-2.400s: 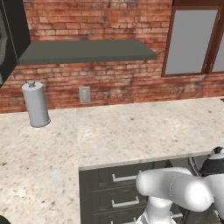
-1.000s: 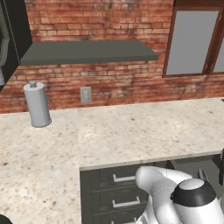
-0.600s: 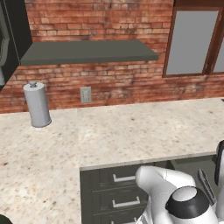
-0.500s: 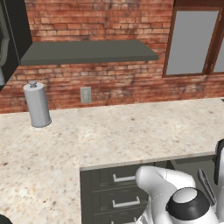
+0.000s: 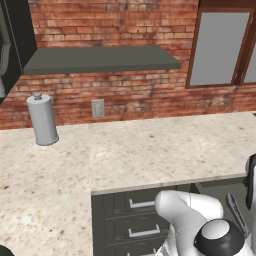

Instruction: Take the tongs from the drawer on the right and place them on the dining counter next to the tray containing the kebab skewer.

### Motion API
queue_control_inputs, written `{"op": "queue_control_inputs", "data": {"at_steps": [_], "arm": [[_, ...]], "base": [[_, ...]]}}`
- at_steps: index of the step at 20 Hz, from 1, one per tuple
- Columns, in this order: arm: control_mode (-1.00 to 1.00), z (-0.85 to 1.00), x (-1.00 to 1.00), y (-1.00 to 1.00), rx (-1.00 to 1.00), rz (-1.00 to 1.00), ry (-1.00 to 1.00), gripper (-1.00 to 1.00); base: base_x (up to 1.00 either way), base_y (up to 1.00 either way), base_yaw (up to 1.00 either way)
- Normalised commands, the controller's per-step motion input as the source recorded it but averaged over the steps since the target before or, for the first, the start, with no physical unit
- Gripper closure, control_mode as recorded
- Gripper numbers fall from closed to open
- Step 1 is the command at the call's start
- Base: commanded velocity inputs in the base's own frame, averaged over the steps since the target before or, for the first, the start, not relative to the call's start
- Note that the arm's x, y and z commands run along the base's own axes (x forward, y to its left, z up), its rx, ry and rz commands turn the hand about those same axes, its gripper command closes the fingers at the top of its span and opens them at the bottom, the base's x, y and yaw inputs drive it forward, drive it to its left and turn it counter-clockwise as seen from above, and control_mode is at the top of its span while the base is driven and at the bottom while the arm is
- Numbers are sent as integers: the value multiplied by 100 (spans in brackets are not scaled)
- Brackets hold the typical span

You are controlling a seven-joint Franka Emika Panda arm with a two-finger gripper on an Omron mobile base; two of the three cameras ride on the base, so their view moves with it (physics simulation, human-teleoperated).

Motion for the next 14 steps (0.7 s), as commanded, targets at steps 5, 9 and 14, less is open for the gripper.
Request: {"op": "queue_control_inputs", "data": {"at_steps": [5,9,14], "arm": [[-100,9,23,8,0,-1,-3,-100],[-100,0,14,11,-2,0,-5,-100],[-100,0,0,3,-4,0,-18,-100]], "base": [[0,0,0],[0,0,0],[0,0,0]]}}
